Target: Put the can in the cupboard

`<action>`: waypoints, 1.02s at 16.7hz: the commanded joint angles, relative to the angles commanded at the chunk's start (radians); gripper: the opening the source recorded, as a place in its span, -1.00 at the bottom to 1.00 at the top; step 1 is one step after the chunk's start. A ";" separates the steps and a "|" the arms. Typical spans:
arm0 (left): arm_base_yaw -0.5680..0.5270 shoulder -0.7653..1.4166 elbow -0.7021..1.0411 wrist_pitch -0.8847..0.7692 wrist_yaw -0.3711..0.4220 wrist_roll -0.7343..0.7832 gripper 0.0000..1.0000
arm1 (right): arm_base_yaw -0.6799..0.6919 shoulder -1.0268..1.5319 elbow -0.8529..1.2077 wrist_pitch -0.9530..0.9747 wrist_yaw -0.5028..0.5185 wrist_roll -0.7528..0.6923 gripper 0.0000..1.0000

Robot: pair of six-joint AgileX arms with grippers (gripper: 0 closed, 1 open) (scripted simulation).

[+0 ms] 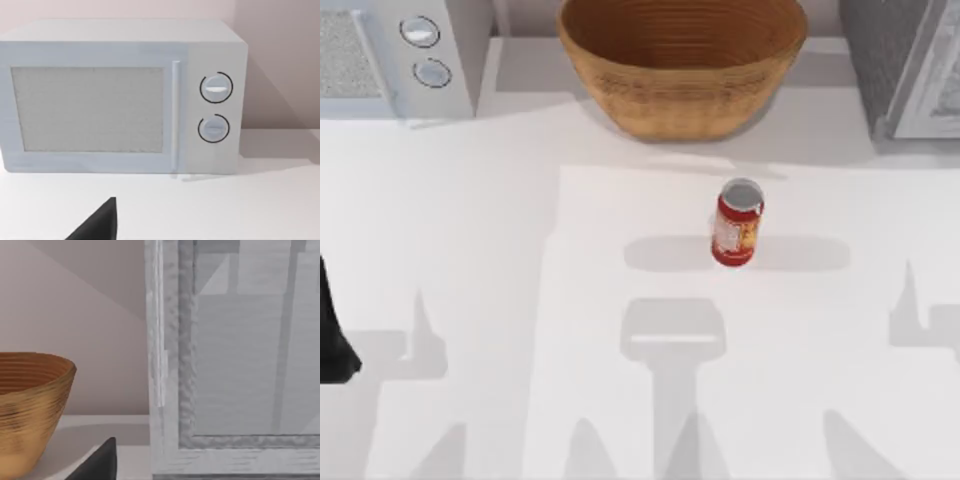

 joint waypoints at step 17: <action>0.000 0.000 0.000 0.000 0.000 0.000 1.00 | 0.543 1.558 0.442 1.096 0.572 0.005 1.00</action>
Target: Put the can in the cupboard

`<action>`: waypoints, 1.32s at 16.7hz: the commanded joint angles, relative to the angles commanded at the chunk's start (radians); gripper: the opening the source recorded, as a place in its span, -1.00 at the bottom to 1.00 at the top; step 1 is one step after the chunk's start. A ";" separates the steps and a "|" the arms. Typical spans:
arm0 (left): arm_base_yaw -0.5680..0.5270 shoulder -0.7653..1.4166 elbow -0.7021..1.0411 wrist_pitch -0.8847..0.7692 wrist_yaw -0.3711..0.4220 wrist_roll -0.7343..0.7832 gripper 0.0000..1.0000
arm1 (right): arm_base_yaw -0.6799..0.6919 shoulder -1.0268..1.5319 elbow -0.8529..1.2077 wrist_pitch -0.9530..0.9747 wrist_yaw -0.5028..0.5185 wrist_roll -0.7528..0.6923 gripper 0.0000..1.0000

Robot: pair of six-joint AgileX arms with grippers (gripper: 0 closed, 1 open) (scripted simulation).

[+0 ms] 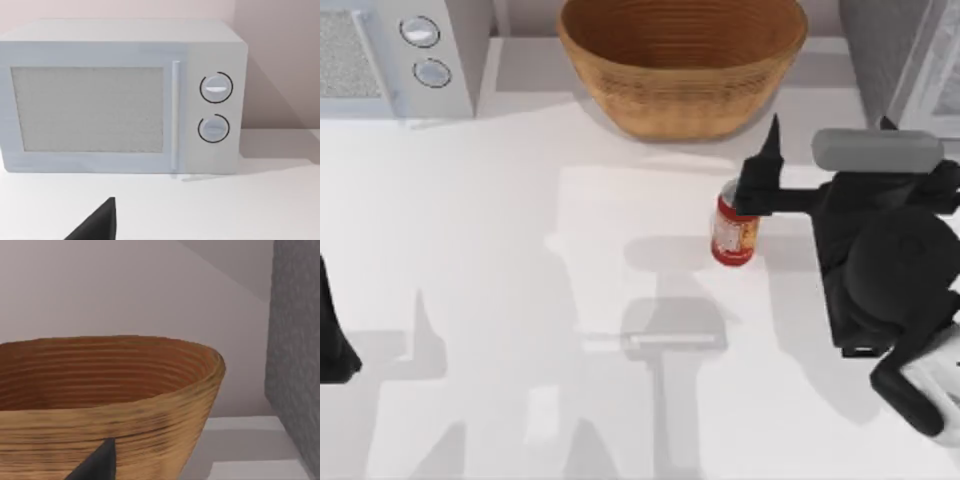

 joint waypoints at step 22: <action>0.000 0.000 0.000 0.000 0.000 0.000 1.00 | 0.141 0.655 0.245 0.355 0.161 -0.012 1.00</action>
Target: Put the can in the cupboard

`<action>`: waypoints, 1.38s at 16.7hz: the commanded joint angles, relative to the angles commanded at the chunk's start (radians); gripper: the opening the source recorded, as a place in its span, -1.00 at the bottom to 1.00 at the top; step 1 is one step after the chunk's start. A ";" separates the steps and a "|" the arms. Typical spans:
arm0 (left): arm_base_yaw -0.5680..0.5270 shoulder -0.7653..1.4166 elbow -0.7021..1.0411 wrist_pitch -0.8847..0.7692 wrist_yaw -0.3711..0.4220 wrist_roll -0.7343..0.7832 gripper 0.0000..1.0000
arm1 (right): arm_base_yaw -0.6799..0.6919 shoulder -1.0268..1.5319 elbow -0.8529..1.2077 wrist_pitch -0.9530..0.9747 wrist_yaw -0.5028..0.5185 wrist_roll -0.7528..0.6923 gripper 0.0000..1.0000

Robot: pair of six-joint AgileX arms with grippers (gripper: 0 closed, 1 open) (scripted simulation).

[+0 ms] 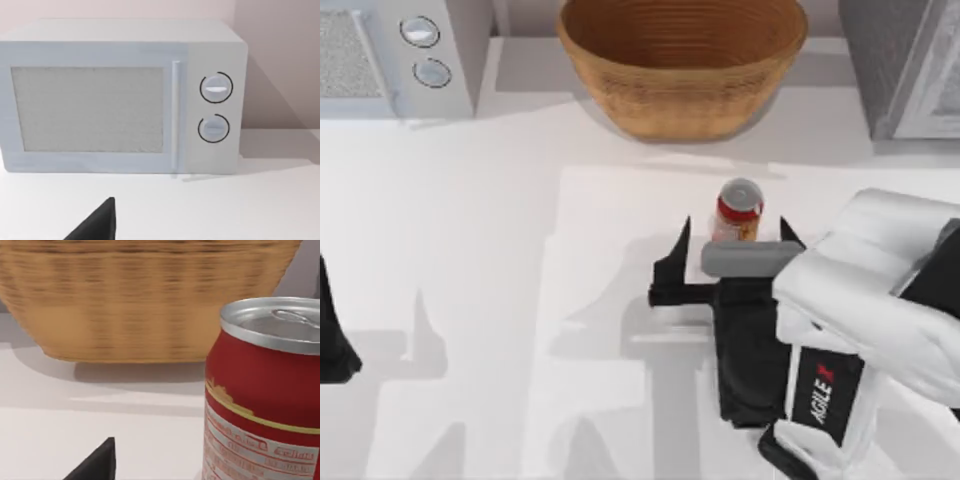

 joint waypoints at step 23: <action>0.000 0.000 0.000 0.000 0.000 0.000 1.00 | -0.067 0.014 0.091 -0.076 -0.067 -0.001 -1.00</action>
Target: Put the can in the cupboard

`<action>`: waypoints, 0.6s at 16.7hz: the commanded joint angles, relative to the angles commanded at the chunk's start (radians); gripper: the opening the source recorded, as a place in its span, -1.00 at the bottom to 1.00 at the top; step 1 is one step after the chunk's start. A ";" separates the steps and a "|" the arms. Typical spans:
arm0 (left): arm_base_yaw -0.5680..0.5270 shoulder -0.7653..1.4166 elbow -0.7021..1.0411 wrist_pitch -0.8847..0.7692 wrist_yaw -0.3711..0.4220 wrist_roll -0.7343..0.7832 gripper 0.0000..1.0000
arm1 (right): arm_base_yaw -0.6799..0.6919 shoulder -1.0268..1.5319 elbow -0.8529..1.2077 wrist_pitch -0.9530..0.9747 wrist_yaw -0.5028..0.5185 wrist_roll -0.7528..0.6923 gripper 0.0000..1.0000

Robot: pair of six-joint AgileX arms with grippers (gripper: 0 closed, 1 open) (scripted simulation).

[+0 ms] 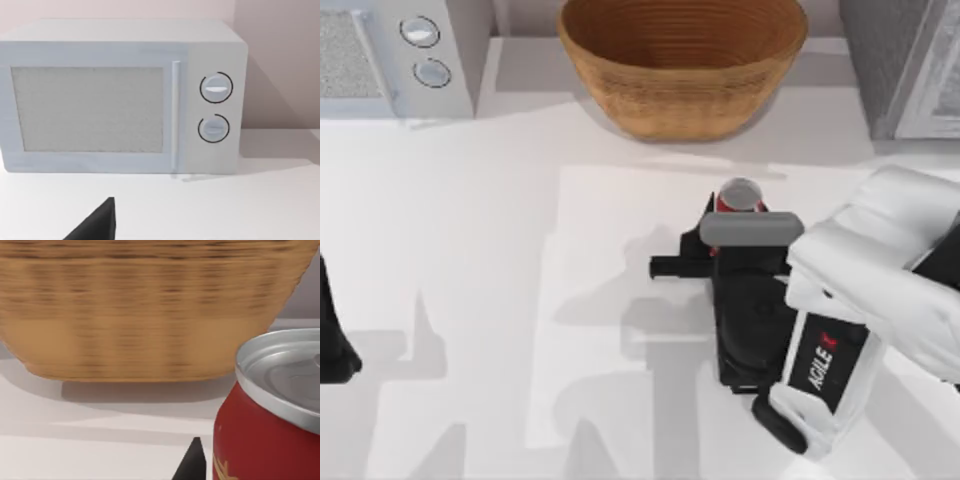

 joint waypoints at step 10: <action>0.000 0.000 0.000 0.000 0.000 0.000 1.00 | 0.001 -0.034 -0.005 -0.031 0.001 0.000 -1.00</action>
